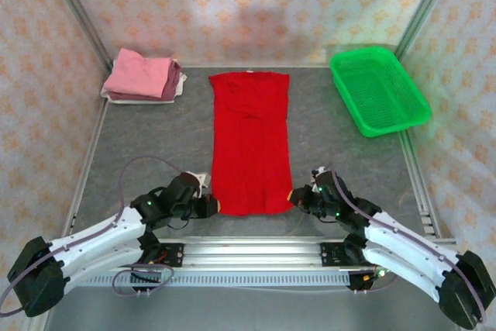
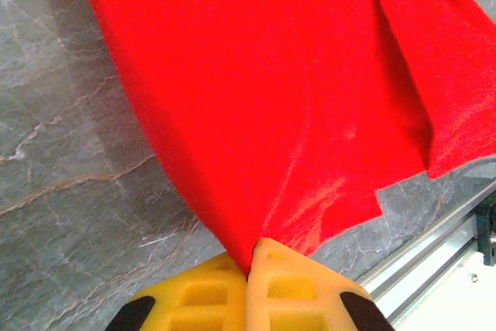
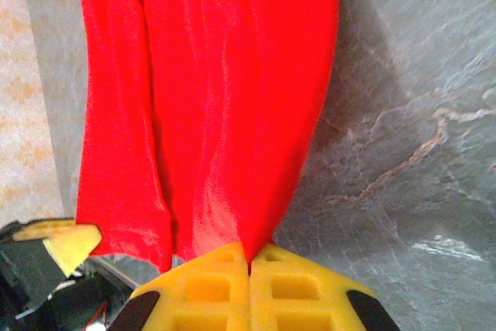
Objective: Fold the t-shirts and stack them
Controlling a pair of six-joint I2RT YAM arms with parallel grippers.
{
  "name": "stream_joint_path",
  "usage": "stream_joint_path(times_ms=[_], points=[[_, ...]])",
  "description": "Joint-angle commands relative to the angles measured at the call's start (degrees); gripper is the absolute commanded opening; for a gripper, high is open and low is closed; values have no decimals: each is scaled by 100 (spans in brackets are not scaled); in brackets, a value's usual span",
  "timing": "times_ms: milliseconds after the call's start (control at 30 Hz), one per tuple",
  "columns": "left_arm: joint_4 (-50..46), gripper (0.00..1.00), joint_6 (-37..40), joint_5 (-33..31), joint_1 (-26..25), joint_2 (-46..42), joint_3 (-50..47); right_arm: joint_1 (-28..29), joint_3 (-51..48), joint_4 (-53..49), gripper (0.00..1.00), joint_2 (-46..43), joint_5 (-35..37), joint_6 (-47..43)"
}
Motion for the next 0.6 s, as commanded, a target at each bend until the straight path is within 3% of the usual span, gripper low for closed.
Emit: stream_joint_path(times_ms=[0, 67, 267, 333, 567], points=[[-385, 0, 177, -112, 300, 276, 475, -28, 786, -337, 0, 432, 554, -48], [-194, 0, 328, 337, 796, 654, 853, -181, 1319, -473, 0, 1015, 605, -277], [-258, 0, 1214, 564, 1846, 1810, 2232, -811, 2566, -400, 0, 2255, 589, -1094], [-20, 0, 1411, 762, 2084, 2232, 2595, -964, 3030, -425, 0, 2646, 645, -1366], [-264, 0, 2130, 540, 2614, 3648, 4256, -1456, 4221, -35, 0, 3925, 730, -2083]])
